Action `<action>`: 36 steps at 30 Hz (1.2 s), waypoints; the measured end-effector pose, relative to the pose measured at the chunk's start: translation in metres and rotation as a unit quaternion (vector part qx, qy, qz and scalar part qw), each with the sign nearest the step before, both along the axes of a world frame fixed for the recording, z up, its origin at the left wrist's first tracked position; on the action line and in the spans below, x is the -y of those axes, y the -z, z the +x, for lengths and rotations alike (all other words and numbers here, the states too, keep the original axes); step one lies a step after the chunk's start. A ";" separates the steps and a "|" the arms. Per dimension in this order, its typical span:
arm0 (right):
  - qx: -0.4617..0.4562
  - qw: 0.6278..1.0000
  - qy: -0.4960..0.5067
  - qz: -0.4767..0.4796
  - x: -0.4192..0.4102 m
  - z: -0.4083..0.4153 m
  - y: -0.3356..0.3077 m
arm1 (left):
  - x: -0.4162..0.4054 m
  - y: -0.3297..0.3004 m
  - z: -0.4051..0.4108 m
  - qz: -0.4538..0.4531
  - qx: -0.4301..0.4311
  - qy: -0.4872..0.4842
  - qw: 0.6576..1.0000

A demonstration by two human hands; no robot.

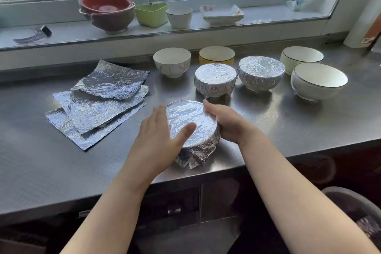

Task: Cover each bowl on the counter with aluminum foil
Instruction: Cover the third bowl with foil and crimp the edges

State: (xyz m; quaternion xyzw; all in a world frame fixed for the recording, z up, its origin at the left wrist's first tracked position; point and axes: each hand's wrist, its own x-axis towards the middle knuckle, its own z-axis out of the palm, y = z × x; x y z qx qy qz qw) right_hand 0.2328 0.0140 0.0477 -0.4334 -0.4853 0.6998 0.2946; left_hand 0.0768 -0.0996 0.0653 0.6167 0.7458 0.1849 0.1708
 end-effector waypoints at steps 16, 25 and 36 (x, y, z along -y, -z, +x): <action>0.107 0.951 0.119 0.266 0.057 -0.008 -0.008 | -0.034 0.012 -0.018 0.049 -0.103 0.149 0.982; 0.186 0.951 0.080 0.235 0.040 -0.017 0.005 | -0.035 0.011 -0.015 0.047 -0.113 0.149 0.981; -0.002 0.987 0.148 0.055 0.032 -0.013 0.007 | -0.032 0.009 -0.014 0.032 -0.095 0.146 0.984</action>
